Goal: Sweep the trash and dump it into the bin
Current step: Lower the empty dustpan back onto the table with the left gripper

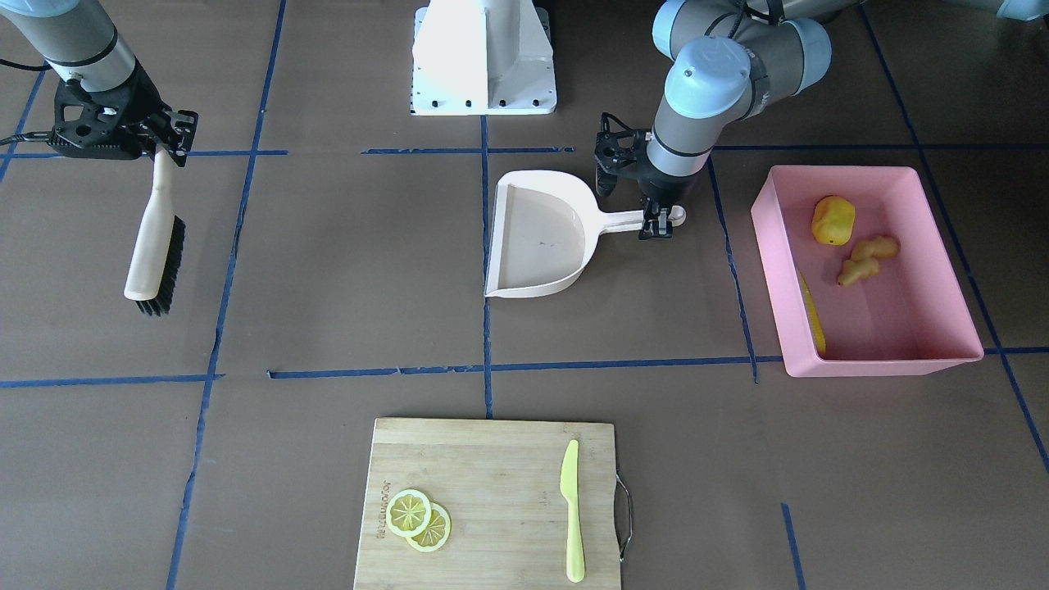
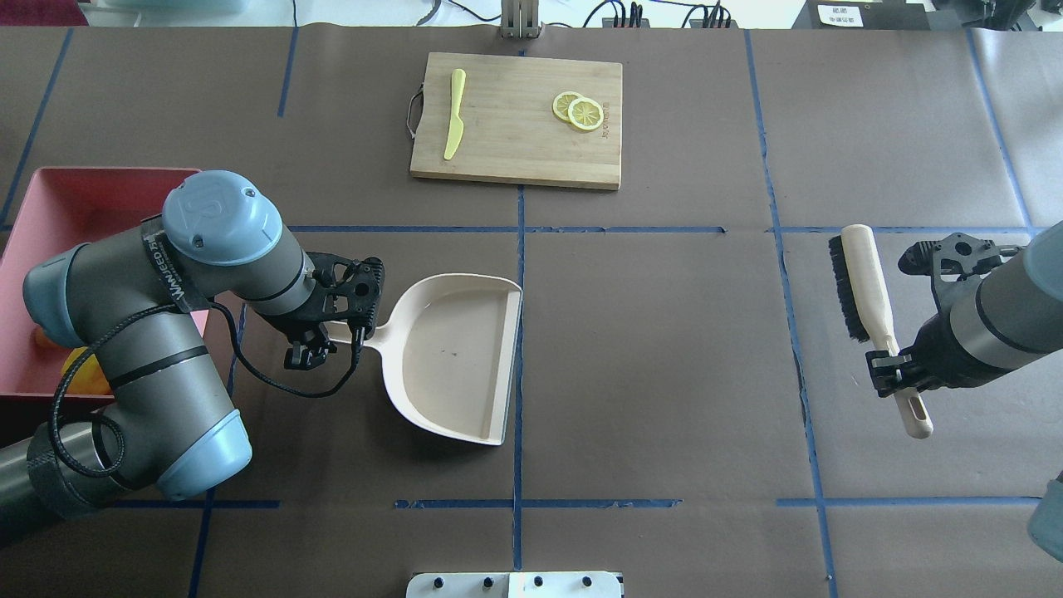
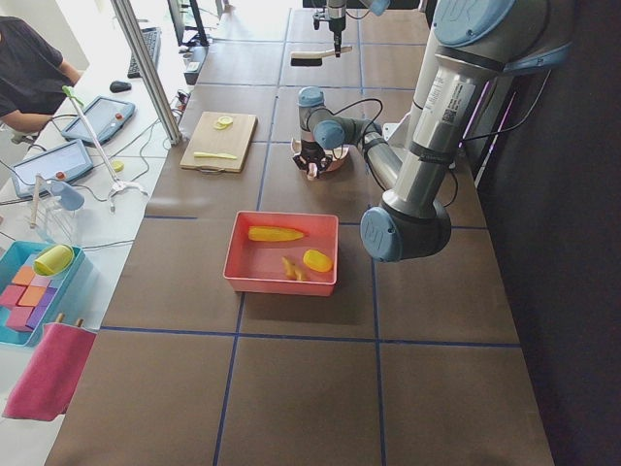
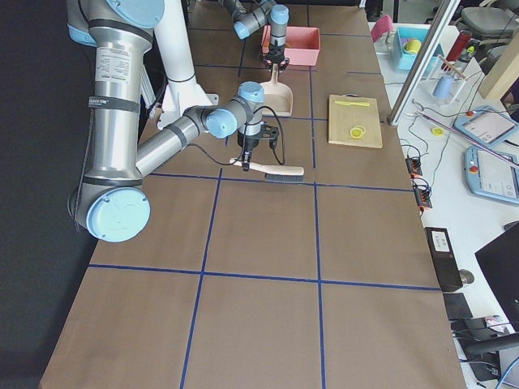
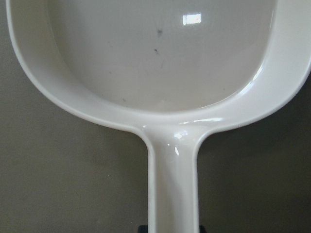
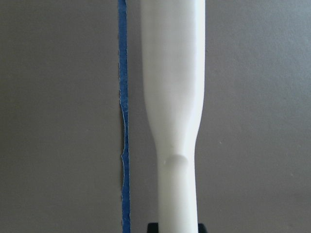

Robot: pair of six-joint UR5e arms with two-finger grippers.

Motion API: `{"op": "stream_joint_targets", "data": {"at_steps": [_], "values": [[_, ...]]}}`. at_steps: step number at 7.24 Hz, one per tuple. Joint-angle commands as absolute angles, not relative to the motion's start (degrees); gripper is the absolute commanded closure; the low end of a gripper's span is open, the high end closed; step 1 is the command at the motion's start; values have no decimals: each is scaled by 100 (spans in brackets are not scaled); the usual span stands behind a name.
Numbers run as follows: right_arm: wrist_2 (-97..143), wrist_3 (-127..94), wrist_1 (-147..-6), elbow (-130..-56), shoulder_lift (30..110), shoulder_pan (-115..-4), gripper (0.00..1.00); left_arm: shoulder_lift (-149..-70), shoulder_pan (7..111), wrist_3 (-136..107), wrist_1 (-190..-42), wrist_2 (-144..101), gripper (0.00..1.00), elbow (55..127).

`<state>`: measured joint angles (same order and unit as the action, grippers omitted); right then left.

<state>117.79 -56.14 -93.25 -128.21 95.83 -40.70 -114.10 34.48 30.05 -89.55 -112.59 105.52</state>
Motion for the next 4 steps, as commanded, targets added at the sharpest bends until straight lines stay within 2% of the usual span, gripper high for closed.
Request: {"op": "stream_joint_targets", "data": {"at_steps": [1, 4], "values": [[11804, -5625, -9325, -12806, 9545, -4069, 95, -11347, 3445, 2971, -9269, -11101, 1, 10477], [11813, -5712, -9325, -12806, 9615, -4069, 95, -11347, 3454, 2235, -9316, -11074, 0, 10582]]}}
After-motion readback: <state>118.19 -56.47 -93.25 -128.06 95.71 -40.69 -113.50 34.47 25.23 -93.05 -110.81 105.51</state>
